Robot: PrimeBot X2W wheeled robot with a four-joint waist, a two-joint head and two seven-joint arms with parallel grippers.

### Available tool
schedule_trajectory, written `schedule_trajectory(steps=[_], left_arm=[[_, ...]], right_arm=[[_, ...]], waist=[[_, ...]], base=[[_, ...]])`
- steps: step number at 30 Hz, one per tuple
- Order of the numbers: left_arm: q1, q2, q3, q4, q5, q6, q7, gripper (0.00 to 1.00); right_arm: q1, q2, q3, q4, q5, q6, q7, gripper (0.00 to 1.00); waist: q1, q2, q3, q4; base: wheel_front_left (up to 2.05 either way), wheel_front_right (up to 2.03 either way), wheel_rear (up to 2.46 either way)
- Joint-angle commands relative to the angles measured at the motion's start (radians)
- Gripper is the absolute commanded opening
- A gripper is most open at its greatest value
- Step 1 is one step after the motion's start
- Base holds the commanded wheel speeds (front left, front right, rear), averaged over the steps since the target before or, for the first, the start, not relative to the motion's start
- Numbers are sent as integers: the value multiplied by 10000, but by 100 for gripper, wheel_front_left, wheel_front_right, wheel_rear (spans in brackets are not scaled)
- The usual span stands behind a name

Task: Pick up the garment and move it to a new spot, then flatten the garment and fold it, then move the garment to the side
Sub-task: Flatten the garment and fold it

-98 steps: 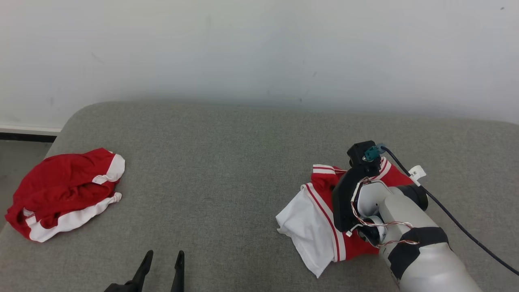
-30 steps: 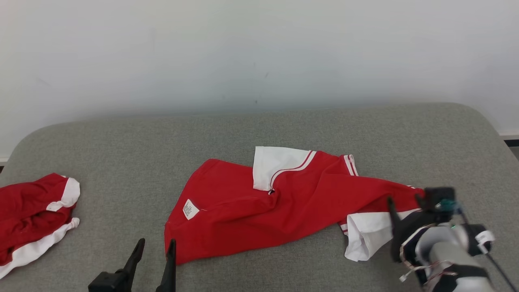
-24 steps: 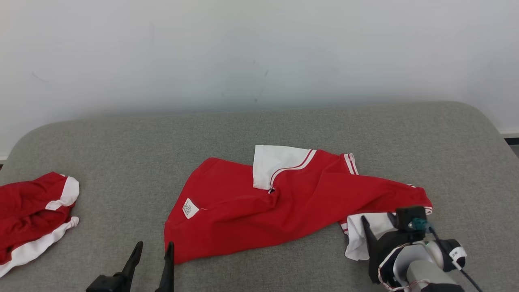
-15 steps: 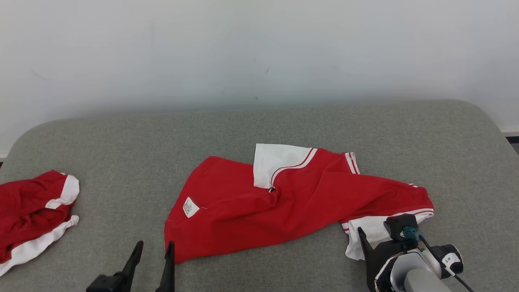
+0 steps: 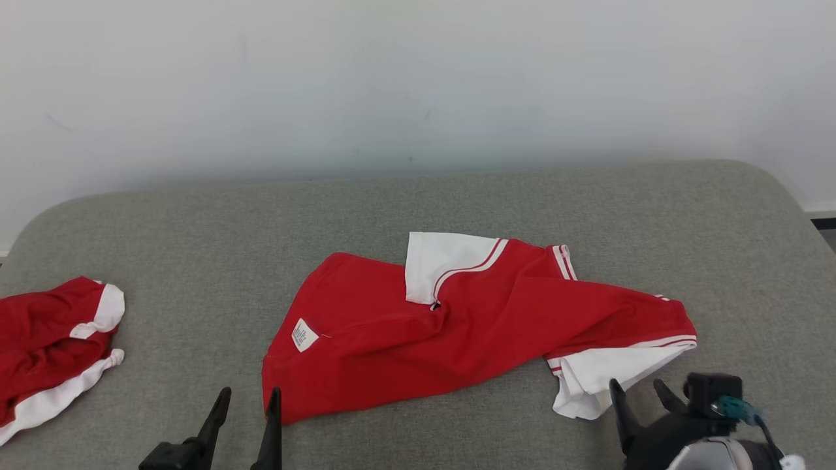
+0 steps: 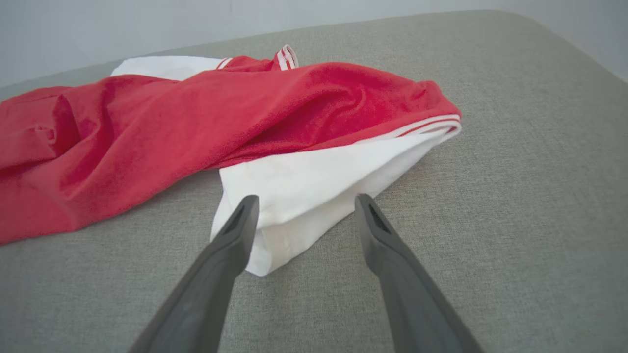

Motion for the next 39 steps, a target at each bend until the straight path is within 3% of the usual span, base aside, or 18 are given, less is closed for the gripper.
schedule_trajectory(steps=[1,5,9,17,28,29,30,31,34,39], left_arm=[[-23,-10,41,-22,75,20,-12,100],[-127,-21,39,-14,103,-15,-12,100],[-191,-32,13,29,136,-67,-12,100],[-258,-20,-54,106,211,-128,-12,100],[-197,-25,-100,169,221,-173,-12,100],[-188,-28,-101,173,222,-174,-12,100],[-179,-32,-99,175,222,-172,-12,100],[-171,-35,-103,187,221,-167,-12,100],[-145,-46,-103,202,212,-158,-12,100],[-34,-58,-80,199,183,-144,-12,100]], right_arm=[[476,1,-76,-662,512,-22,392,100],[992,4,-307,-1652,1598,-22,1099,100],[860,3,-487,-1624,2209,-22,1457,100],[-123,4,-619,-143,3187,-22,1461,100],[-1284,1,-365,1581,3185,-22,906,100],[-1367,3,-350,1710,3163,-22,815,52],[-1444,3,-327,1812,3088,-22,721,20],[-1494,3,-313,1901,3061,-22,614,0],[-1531,2,-393,2032,2490,-22,291,0],[-933,-4,-1136,1346,566,-22,409,0]], waist=[[1,0,47,-71],[1,0,132,-137],[1,0,190,-127],[1,0,275,58],[1,0,307,250],[1,0,306,258],[1,0,306,262],[1,0,302,266],[1,0,275,264],[1,0,146,217]], base=[[0,0,0],[0,0,0],[0,0,0],[0,0,0],[0,0,0],[0,0,0],[0,0,0],[0,0,0],[0,0,0],[0,0,0]])
